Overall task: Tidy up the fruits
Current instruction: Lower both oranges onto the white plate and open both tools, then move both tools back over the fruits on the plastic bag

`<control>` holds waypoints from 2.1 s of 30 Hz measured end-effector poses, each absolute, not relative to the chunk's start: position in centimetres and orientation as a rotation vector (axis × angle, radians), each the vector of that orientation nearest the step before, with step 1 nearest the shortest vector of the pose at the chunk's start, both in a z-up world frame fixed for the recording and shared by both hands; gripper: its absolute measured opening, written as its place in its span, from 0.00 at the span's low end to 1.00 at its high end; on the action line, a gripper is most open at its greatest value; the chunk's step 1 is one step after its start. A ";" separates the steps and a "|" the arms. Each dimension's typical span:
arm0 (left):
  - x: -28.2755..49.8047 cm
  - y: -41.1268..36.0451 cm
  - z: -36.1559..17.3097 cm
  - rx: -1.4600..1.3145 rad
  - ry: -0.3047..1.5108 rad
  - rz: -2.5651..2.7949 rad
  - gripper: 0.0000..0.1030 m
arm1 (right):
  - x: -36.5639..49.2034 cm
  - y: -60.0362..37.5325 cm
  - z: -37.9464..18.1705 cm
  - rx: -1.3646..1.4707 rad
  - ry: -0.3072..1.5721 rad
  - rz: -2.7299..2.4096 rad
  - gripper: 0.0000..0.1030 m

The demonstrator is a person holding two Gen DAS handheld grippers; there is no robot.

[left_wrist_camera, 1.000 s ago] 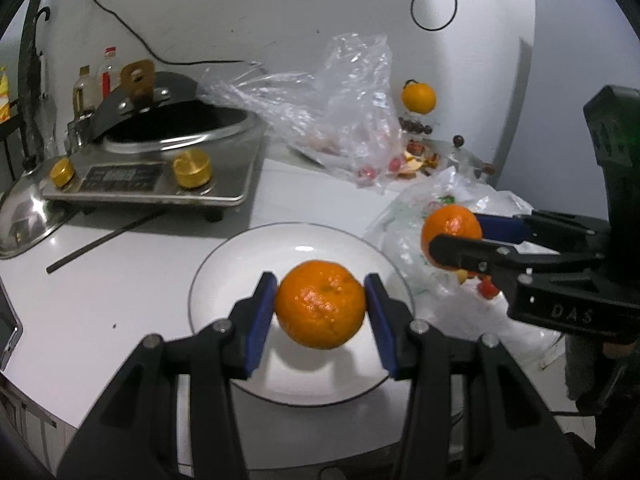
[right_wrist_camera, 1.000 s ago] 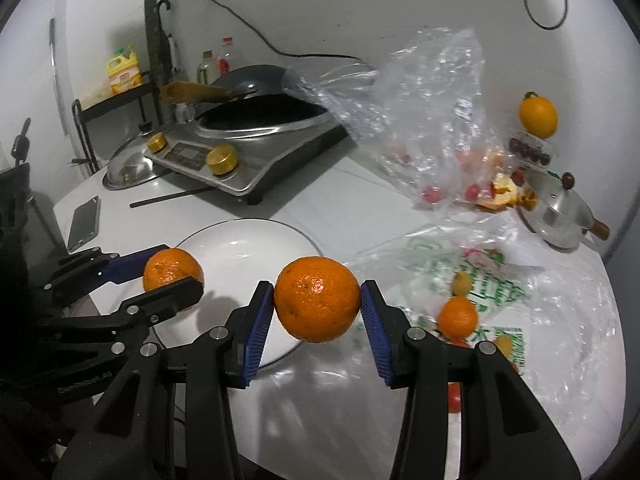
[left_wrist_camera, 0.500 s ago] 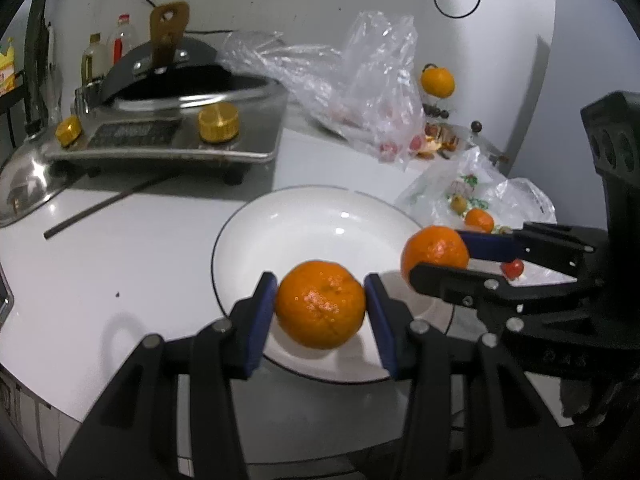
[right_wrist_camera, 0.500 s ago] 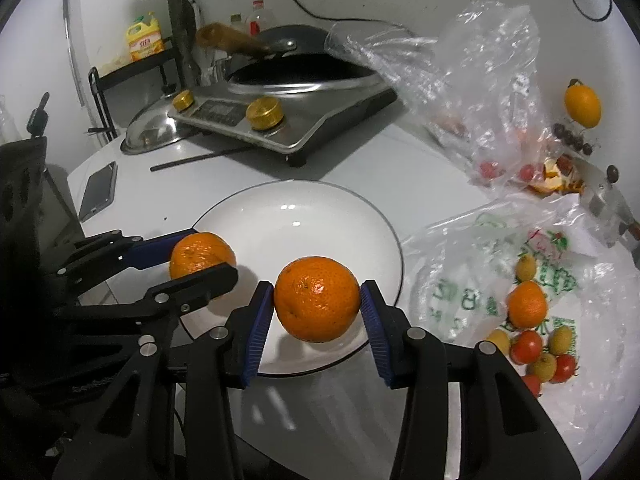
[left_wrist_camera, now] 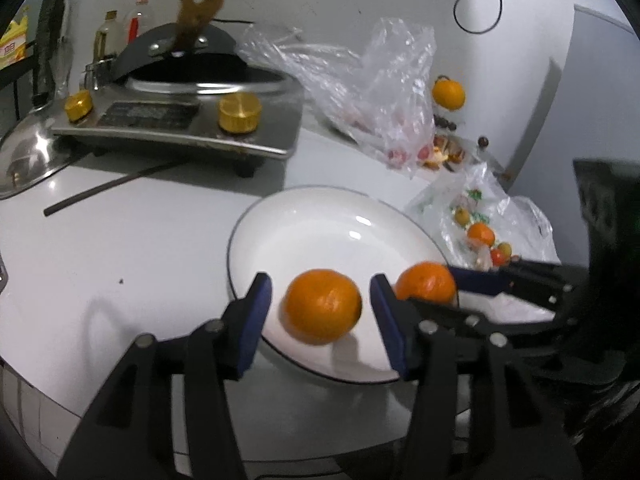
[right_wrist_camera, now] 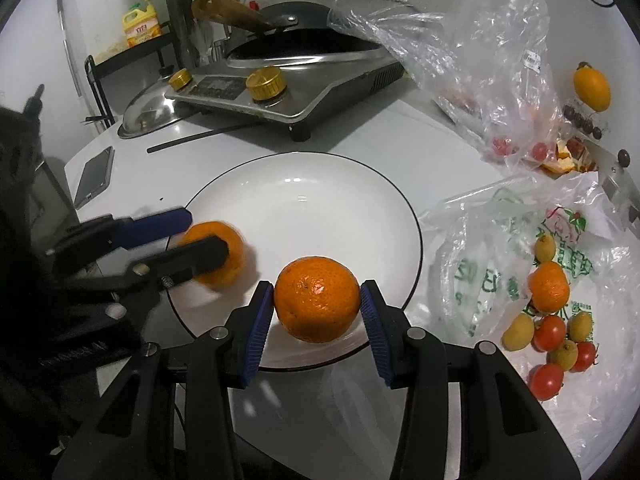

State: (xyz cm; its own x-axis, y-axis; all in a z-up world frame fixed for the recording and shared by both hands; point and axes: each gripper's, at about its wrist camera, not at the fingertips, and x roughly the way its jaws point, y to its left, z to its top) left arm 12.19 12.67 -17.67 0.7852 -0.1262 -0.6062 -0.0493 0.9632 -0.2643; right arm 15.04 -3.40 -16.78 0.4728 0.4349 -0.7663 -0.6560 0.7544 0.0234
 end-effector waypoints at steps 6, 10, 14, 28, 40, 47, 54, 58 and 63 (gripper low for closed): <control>11.4 13.5 -16.8 -0.297 0.640 -0.016 0.57 | 14.7 -2.5 -17.2 -0.310 0.855 0.695 0.46; 11.1 13.8 -16.3 -0.295 0.625 0.006 0.74 | 14.6 -2.5 -17.2 -0.324 0.850 0.704 0.46; 11.0 13.6 -16.0 -0.282 0.618 0.022 0.74 | 14.3 -2.5 -17.0 -0.331 0.852 0.724 0.51; 11.6 9.2 -14.0 -0.216 0.601 0.023 0.75 | 14.0 -8.1 -13.6 -0.237 0.728 0.710 0.57; 12.6 4.2 -13.2 -0.154 0.621 -0.020 0.75 | 14.3 -14.6 -12.7 -0.178 0.689 0.634 0.57; 13.3 1.4 -13.0 -0.124 0.630 -0.054 0.75 | 14.5 -17.6 -12.4 -0.154 0.675 0.594 0.57; 14.0 -0.8 -12.9 -0.095 0.641 -0.079 0.75 | 14.8 -20.1 -12.3 -0.129 0.665 0.556 0.57; 14.3 -1.8 -13.0 -0.080 0.653 -0.089 0.75 | 15.0 -21.3 -12.4 -0.116 0.666 0.541 0.57; 14.7 -3.2 -13.1 -0.060 0.661 -0.099 0.75 | 15.1 -22.6 -12.7 -0.102 0.665 0.535 0.57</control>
State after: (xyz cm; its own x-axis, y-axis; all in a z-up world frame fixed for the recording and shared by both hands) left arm 14.66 -3.21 -13.11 0.7848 -0.1109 -0.6098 0.0725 0.9935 -0.0873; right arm 15.12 -22.62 -12.70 0.6579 0.4397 -0.6115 -0.5031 0.8607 0.0776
